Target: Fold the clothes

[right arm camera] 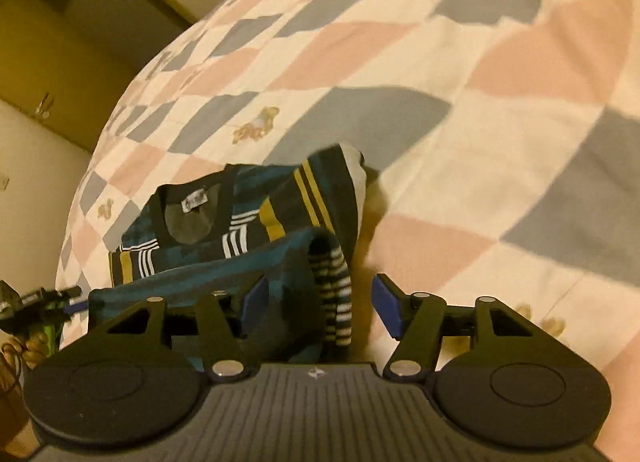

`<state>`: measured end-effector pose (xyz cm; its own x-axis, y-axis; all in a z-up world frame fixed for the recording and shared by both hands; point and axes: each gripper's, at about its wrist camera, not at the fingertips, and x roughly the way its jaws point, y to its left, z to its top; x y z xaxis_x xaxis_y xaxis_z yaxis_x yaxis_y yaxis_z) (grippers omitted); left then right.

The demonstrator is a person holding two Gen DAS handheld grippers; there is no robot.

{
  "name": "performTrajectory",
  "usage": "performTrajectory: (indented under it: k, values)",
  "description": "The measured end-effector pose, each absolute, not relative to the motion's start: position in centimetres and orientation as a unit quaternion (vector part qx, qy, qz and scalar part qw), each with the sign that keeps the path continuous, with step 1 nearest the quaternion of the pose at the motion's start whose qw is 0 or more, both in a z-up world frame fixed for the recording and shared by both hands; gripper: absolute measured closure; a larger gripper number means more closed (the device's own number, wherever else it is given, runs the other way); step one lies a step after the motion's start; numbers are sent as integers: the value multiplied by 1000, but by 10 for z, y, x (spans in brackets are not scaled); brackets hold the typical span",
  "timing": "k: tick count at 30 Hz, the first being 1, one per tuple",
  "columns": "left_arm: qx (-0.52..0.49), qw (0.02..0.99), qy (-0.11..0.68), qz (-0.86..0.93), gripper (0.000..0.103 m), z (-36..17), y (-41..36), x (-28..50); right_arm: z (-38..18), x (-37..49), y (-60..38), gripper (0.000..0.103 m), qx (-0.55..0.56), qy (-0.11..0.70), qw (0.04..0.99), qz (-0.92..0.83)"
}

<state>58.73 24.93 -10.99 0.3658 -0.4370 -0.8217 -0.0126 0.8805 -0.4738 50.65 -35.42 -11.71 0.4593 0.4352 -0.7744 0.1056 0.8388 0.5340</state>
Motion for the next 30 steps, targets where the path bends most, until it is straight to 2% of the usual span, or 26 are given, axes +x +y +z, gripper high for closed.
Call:
performTrajectory:
  k: [1,2,4,5,6,7,10,14,17,24,29,30]
  values:
    - [-196,801,549,-135,53,-113,243,588,-120,506,-351,43,267,507,814,97]
    - [-186,803,550,-137,59,-116,238,588,-122,507,-348,43,269,503,816,97]
    - [-156,813,545,-130,86,-117,230,586,-124,509,-340,42,265,495,822,98]
    - [-143,818,542,-128,91,-116,227,586,-125,510,-336,44,259,492,826,98]
    - [-142,824,532,-134,94,-112,227,585,-125,512,-332,69,253,488,830,98]
    - [-141,829,523,-140,95,-108,226,583,-126,514,-328,85,247,485,833,97]
    - [-147,847,484,-164,96,-88,224,584,-109,508,-324,89,235,456,852,107]
    - [-160,873,430,-163,96,-68,220,607,-79,509,-331,89,246,400,878,94]
    - [-157,879,424,-153,95,-72,214,637,-76,531,-341,89,260,379,885,74]
    - [-119,871,457,-134,95,-107,202,680,-111,594,-340,89,242,407,879,57]
    - [-106,860,491,-89,87,-144,194,694,-156,608,-340,88,252,448,858,14]
    - [-105,862,489,-81,80,-145,193,693,-160,609,-340,84,256,449,856,8]
